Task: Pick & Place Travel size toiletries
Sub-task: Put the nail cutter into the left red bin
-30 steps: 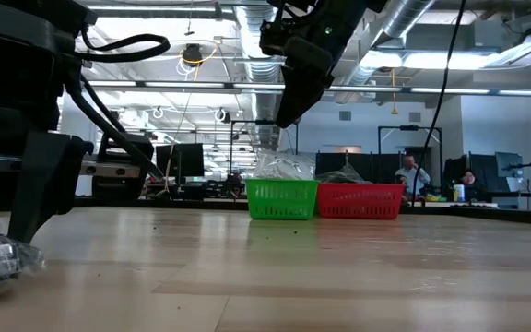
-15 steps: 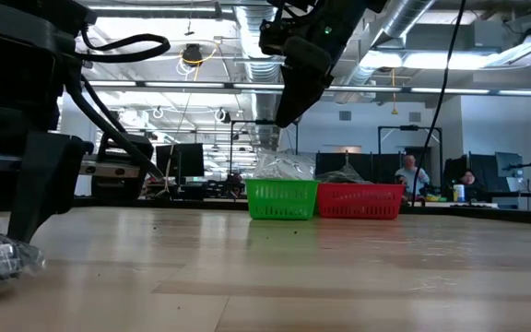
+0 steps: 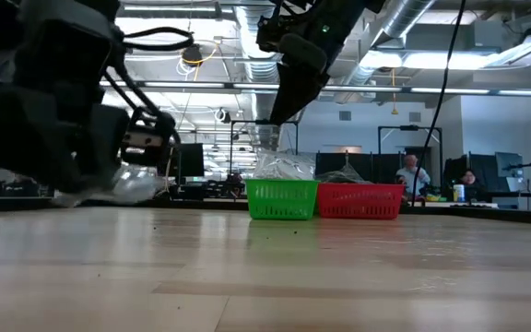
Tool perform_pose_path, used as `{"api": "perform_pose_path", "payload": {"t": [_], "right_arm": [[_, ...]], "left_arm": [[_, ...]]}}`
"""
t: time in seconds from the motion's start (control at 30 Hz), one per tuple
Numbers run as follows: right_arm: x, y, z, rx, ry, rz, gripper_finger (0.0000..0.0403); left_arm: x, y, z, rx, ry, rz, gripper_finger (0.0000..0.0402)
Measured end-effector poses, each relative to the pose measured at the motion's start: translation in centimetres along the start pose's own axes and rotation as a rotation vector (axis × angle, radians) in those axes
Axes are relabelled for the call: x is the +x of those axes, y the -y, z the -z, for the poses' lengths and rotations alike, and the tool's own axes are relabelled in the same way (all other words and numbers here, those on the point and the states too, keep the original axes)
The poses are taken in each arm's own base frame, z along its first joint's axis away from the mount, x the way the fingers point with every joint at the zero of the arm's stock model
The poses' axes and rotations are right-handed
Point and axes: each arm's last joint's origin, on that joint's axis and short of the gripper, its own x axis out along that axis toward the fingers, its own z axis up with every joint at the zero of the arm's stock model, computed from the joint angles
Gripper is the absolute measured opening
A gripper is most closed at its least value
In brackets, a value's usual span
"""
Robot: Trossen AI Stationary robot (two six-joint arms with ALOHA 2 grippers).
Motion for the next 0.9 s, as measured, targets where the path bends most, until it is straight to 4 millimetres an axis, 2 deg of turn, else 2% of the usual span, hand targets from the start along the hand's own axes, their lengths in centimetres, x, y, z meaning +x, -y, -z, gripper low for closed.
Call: {"api": "perform_pose_path", "payload": {"t": [0.43, 0.9], "right_arm": [[0.0, 0.0, -0.1, -0.005, 0.014, 0.000, 0.0128], [-0.1, 0.0, -1.2, 0.014, 0.121, 0.001, 0.0128]], "left_arm": [[-2.5, -2.1, -2.2, -0.022, 0.096, -0.175, 0.0038], [-5.7, -3.9, -4.0, -0.068, 0.167, -0.406, 0.0038]]}}
